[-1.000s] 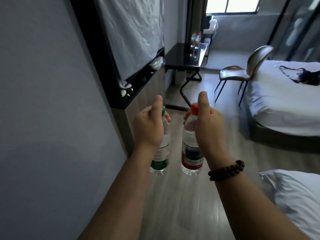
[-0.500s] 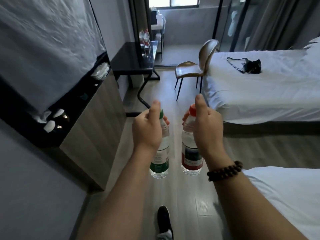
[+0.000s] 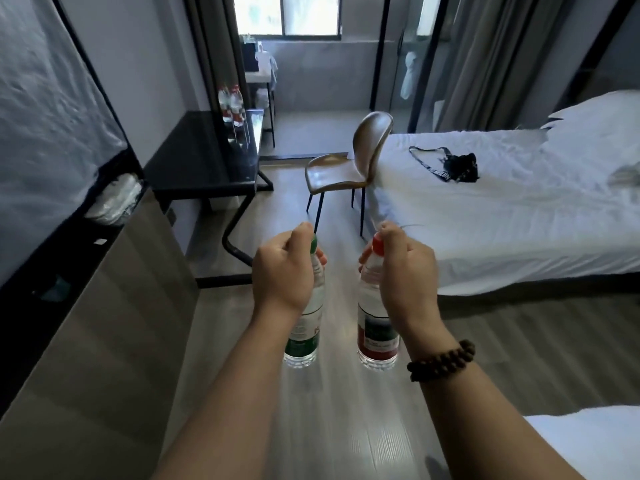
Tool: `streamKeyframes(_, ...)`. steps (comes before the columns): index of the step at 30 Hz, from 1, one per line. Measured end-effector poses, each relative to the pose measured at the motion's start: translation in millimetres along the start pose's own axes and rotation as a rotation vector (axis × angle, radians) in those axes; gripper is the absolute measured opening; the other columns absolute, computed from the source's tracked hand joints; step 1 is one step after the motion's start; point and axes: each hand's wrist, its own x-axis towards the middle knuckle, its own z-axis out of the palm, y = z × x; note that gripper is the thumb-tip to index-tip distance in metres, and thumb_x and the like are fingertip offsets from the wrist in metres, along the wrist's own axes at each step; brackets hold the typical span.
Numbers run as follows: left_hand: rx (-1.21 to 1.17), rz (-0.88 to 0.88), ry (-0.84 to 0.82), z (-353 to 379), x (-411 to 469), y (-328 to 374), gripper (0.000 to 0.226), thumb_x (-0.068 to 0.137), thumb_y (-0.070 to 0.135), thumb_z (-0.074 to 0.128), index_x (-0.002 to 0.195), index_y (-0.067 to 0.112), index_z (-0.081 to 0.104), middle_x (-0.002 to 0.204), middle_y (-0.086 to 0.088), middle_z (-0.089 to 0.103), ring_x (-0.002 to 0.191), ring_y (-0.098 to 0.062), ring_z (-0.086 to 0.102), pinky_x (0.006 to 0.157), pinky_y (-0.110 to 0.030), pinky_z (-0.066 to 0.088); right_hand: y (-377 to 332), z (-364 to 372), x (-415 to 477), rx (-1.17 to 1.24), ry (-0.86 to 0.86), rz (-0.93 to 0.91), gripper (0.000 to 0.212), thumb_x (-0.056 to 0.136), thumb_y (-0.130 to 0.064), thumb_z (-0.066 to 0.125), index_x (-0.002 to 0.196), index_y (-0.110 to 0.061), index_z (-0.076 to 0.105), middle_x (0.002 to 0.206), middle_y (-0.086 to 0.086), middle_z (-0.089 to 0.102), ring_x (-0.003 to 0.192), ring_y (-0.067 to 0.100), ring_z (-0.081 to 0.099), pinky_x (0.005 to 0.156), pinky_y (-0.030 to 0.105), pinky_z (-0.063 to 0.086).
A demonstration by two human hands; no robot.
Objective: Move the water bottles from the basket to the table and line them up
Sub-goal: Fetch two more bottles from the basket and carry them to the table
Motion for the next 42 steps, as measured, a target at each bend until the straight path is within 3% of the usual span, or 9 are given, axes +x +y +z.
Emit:
streamKeyframes(5, -0.014, -0.027, -0.007, 34.1, 91.4, -16.0, 0.048, 0.077, 0.057, 0.051, 0.054, 0.020, 0.068, 0.062, -0.009, 0.071, 0.067, -0.038, 0.070, 0.072, -0.058, 0.060, 20.7, 37.3, 88.8, 0.003, -0.005, 0.014, 0.067, 0.088, -0.061, 0.034, 0.064, -0.010, 0.069, 0.067, 0.013, 0.070, 0.067, 0.033, 0.067, 0.071, 0.056, 0.056)
streamKeyframes(12, 0.039, -0.021, 0.045, 97.5, 240.2, -42.7, 0.050, 0.079, 0.055, 0.050, 0.053, 0.015, 0.065, 0.061, -0.010, 0.070, 0.069, -0.039, 0.070, 0.075, -0.056, 0.059, 53.6, 99.1, 250.0, 0.050, -0.063, 0.003, 0.059, 0.096, -0.049, 0.039, 0.061, -0.011, 0.070, 0.065, 0.001, 0.072, 0.065, 0.018, 0.066, 0.070, 0.044, 0.055)
streamKeyframes(17, 0.048, -0.012, 0.093, 138.7, 351.7, -36.6, 0.058, 0.089, 0.047, 0.049, 0.064, -0.002, 0.066, 0.062, -0.015, 0.070, 0.058, -0.026, 0.067, 0.061, -0.034, 0.057, 56.1, 136.0, 372.0, 0.055, -0.137, -0.028, 0.054, 0.094, -0.051, 0.039, 0.063, -0.019, 0.069, 0.062, -0.003, 0.070, 0.062, 0.016, 0.065, 0.066, 0.045, 0.055)
streamKeyframes(20, 0.015, -0.006, 0.149, 157.9, 412.0, -36.3, 0.054, 0.100, 0.030, 0.049, 0.070, -0.014, 0.062, 0.065, -0.025, 0.067, 0.055, -0.023, 0.063, 0.052, -0.026, 0.052, 57.0, 158.2, 434.1, 0.049, -0.154, -0.047, 0.056, 0.100, -0.042, 0.045, 0.050, -0.026, 0.063, 0.054, -0.014, 0.063, 0.054, 0.002, 0.055, 0.057, 0.032, 0.040)
streamKeyframes(29, -0.038, -0.034, 0.186, 189.6, 588.5, -80.5, 0.053, 0.095, 0.037, 0.051, 0.069, -0.008, 0.064, 0.063, -0.018, 0.068, 0.055, -0.023, 0.065, 0.053, -0.030, 0.054, 87.0, 251.8, 594.0, 0.078, -0.177, -0.037, 0.057, 0.104, -0.035, 0.047, 0.051, -0.021, 0.062, 0.054, -0.010, 0.064, 0.053, 0.002, 0.053, 0.059, 0.028, 0.040)
streamKeyframes(32, -0.035, -0.030, 0.191, 194.8, 664.9, -100.3, 0.052, 0.097, 0.036, 0.051, 0.069, -0.006, 0.065, 0.064, -0.018, 0.069, 0.056, -0.025, 0.066, 0.055, -0.032, 0.055, 94.3, 299.9, 656.0, 0.068, -0.192, -0.053, 0.056, 0.102, -0.041, 0.044, 0.057, -0.016, 0.069, 0.060, -0.003, 0.069, 0.059, 0.011, 0.061, 0.062, 0.036, 0.050)
streamKeyframes(36, -0.019, -0.025, 0.199, 201.8, 775.5, -108.6, 0.053, 0.090, 0.043, 0.051, 0.067, -0.004, 0.065, 0.063, -0.015, 0.070, 0.058, -0.026, 0.067, 0.057, -0.033, 0.056, 89.5, 365.5, 742.1, 0.047, -0.180, -0.072, 0.057, 0.104, -0.033, 0.046, 0.051, -0.023, 0.065, 0.054, -0.003, 0.063, 0.054, 0.009, 0.054, 0.061, 0.040, 0.047)
streamKeyframes(39, 0.008, -0.010, 0.172, 209.4, 840.8, -111.6, 0.053, 0.089, 0.044, 0.050, 0.066, -0.001, 0.066, 0.063, -0.012, 0.071, 0.061, -0.029, 0.069, 0.058, -0.036, 0.056, 89.6, 401.8, 794.2, 0.053, -0.195, -0.070, 0.061, 0.105, -0.030, 0.045, 0.046, -0.034, 0.061, 0.047, -0.009, 0.053, 0.049, 0.004, 0.044, 0.057, 0.033, 0.038)
streamKeyframes(42, 0.011, -0.031, 0.159, 216.4, 901.9, -116.9, 0.053, 0.091, 0.045, 0.050, 0.067, 0.000, 0.067, 0.065, -0.013, 0.071, 0.065, -0.034, 0.070, 0.061, -0.038, 0.058, 98.4, 439.1, 846.5, 0.038, -0.207, -0.039, 0.056, 0.103, -0.040, 0.042, 0.053, -0.029, 0.065, 0.055, 0.001, 0.062, 0.054, 0.008, 0.053, 0.060, 0.034, 0.044)
